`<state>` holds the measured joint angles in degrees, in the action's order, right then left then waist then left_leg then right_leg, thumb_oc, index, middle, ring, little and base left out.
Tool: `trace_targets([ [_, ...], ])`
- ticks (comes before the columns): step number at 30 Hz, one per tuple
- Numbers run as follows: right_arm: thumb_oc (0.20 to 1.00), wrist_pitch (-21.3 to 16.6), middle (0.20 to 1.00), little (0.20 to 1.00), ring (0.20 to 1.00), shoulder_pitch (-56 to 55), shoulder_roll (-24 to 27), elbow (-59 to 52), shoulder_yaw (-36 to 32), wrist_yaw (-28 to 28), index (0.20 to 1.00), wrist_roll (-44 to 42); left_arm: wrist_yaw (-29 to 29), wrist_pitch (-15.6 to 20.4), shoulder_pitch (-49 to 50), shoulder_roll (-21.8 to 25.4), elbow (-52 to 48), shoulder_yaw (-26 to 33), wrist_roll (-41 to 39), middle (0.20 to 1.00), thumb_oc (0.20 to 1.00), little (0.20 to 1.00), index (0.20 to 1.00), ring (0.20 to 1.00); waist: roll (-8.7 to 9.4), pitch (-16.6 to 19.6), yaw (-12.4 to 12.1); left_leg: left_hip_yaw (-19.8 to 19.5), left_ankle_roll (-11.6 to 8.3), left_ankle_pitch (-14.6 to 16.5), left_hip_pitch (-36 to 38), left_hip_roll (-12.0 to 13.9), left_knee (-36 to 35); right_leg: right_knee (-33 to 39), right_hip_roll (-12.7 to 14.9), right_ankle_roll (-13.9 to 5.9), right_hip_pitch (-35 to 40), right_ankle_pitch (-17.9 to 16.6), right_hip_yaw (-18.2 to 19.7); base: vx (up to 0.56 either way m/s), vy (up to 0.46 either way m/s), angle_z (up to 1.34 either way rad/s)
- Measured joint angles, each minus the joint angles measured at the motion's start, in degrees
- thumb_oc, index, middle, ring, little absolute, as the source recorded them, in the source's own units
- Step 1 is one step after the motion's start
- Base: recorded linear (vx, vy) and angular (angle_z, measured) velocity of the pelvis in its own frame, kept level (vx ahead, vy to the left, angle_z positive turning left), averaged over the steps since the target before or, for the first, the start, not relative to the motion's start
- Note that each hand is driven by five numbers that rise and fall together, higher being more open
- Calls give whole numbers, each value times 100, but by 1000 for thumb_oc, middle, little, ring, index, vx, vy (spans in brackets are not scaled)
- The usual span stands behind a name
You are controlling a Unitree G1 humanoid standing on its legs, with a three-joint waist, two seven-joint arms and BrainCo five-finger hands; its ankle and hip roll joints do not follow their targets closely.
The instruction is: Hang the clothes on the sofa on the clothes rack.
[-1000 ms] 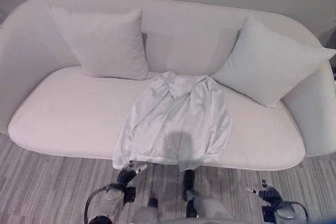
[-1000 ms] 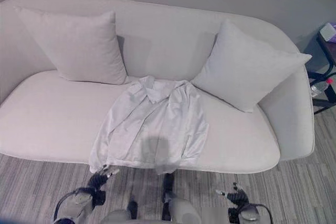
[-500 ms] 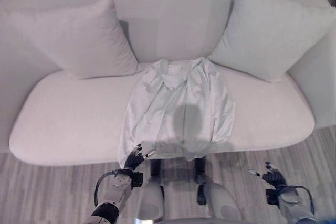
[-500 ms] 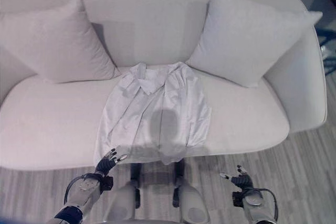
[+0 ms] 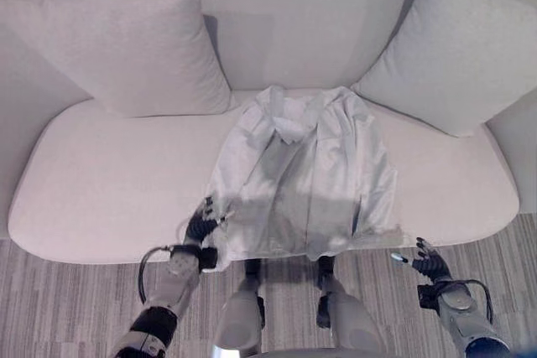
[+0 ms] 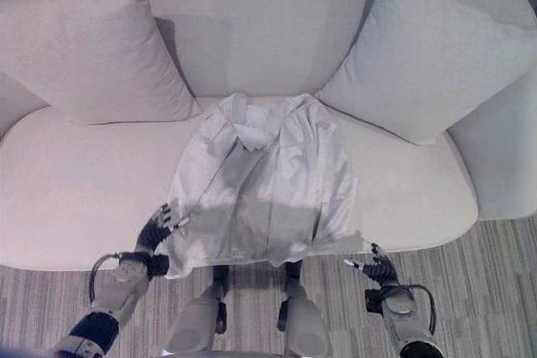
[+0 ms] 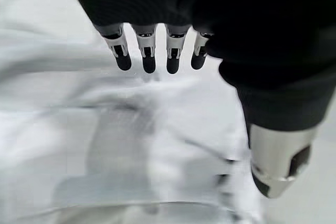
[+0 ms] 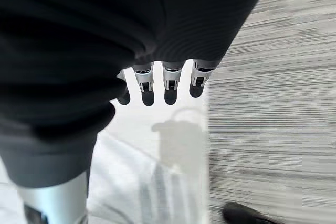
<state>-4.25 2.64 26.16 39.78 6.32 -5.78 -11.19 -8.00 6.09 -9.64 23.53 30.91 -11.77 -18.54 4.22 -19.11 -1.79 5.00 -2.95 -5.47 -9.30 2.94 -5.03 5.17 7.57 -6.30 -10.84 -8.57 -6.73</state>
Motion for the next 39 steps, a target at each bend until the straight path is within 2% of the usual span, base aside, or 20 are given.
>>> trace_targets([
  [4, 1000, -23, 1000, 1000, 1000, 588, 501, -133, -16, -80, 1000, -8, -139, 31, -1024, 455, -142, -292, 172, 1000, 1000, 1000, 1000, 1000, -15, -41, 45, -60, -55, -89, -312, 3, -1, -1, -7, -36, -295, -22, -7, -42, -24, 5],
  [5, 1000, -29, 1000, 1000, 1000, 1143, 840, 129, 251, -148, 1000, -24, -227, 51, -1695, 590, 12, -589, 217, 1000, 1000, 1000, 1000, 1000, -23, -119, 105, -107, -58, -168, -437, 3, 0, -1, -11, -55, -408, -72, -13, -60, -28, 9],
  [7, 1000, -61, 1000, 1000, 1000, 1520, 951, 113, 253, -214, 1000, -37, -260, 89, -2143, 591, 43, -820, 273, 1000, 1000, 1000, 1000, 1000, -26, -139, 149, -112, -60, -198, -535, 5, 0, 0, -12, -67, -504, -86, -15, -47, -16, 3],
  [8, 1000, -61, 1000, 1000, 1000, 1983, 1154, 216, 584, -245, 1000, -138, -309, 75, -2712, 669, 312, -1329, 429, 1000, 1000, 1000, 1000, 1000, -27, -230, 173, -115, -64, -234, -641, 5, 1, 12, -16, -65, -611, -123, -7, -62, -13, -4],
  [13, 1000, -157, 1000, 1000, 1000, 3957, 1469, 1069, 1218, -351, 1000, -538, -445, 78, -4385, 669, 1110, -1854, 697, 1000, 1000, 1000, 1000, 1000, -95, -773, 323, -126, -43, -410, -1009, 6, 2, 0, -33, 39, -986, -341, -4, -53, -11, -1],
  [14, 1000, -161, 1000, 1000, 1000, 4064, 1497, 1124, 1271, -350, 1000, -578, -451, 76, -4481, 676, 1170, -1931, 723, 1000, 1000, 1000, 1000, 1000, -106, -817, 318, -124, -42, -411, -1019, 5, 2, -1, -30, 42, -992, -344, -7, -46, -14, 0],
  [16, 1000, -154, 1000, 1000, 1000, 4873, 1607, 1712, 1737, -350, 1000, -799, -519, 56, -5101, 744, 1821, -2394, 914, 1000, 1000, 1000, 1000, 1000, -189, -937, 320, -128, -40, -422, -1248, 2, 3, -4, -29, 62, -1218, -369, -13, -34, -1, 0],
  [17, 1000, -151, 1000, 1000, 1000, 5009, 1651, 1712, 1749, -359, 1000, -822, -532, 33, -5222, 771, 1904, -2408, 923, 1000, 1000, 1000, 1000, 1000, -201, -996, 321, -124, -39, -429, -1283, 3, 2, -4, -29, 77, -1255, -387, -15, -62, -11, -3],
  [18, 1000, -176, 1000, 1000, 1000, 5484, 1679, 1983, 2011, -364, 1000, -966, -580, 44, -5523, 805, 2403, -2488, 1077, 1000, 1000, 1000, 1000, 1000, -200, -1099, 325, -123, -38, -430, -1364, 4, 3, -4, -31, 99, -1342, -404, -12, -57, -20, -2],
  [24, 1000, -284, 1000, 1000, 1000, 6430, 1855, 2673, 2466, -410, 1000, -1391, -829, 8, -6244, 1203, 3283, -2852, 1271, 1000, 1000, 1000, 1000, 1000, -171, -1165, 322, -156, -38, -432, -1670, 3, 8, -4, -24, 105, -1612, -408, -35, -27, -5, 5],
  [30, 1000, -299, 1000, 1000, 1000, 6813, 2129, 2773, 2687, -471, 1000, -1503, -1159, 15, -6629, 1759, 3339, -2914, 1361, 1000, 1000, 1000, 1000, 1000, -159, -1169, 292, -282, -37, -433, -2148, -9, 120, -6, -12, 111, -1990, -413, -49, 1, -4, 7],
  [34, 1000, -299, 1000, 1000, 1000, 6980, 2183, 2886, 3044, -527, 1000, -1587, -1294, 17, -6723, 1823, 3390, -2996, 1374, 1000, 1000, 1000, 1000, 1000, -148, -1175, 291, -315, -37, -432, -2340, -3, 207, -6, -16, 112, -2112, -413, -67, 0, -7, 6],
  [39, 1000, -383, 1000, 1000, 1000, 7056, 2180, 2949, 3153, -526, 1000, -1596, -1399, 25, -6797, 1800, 3438, -3114, 1523, 1000, 1000, 1000, 1000, 1000, -141, -1173, 312, -449, -37, -432, -2617, -8, 326, -7, -17, 124, -2274, -423, -166, 4, -6, 8],
])
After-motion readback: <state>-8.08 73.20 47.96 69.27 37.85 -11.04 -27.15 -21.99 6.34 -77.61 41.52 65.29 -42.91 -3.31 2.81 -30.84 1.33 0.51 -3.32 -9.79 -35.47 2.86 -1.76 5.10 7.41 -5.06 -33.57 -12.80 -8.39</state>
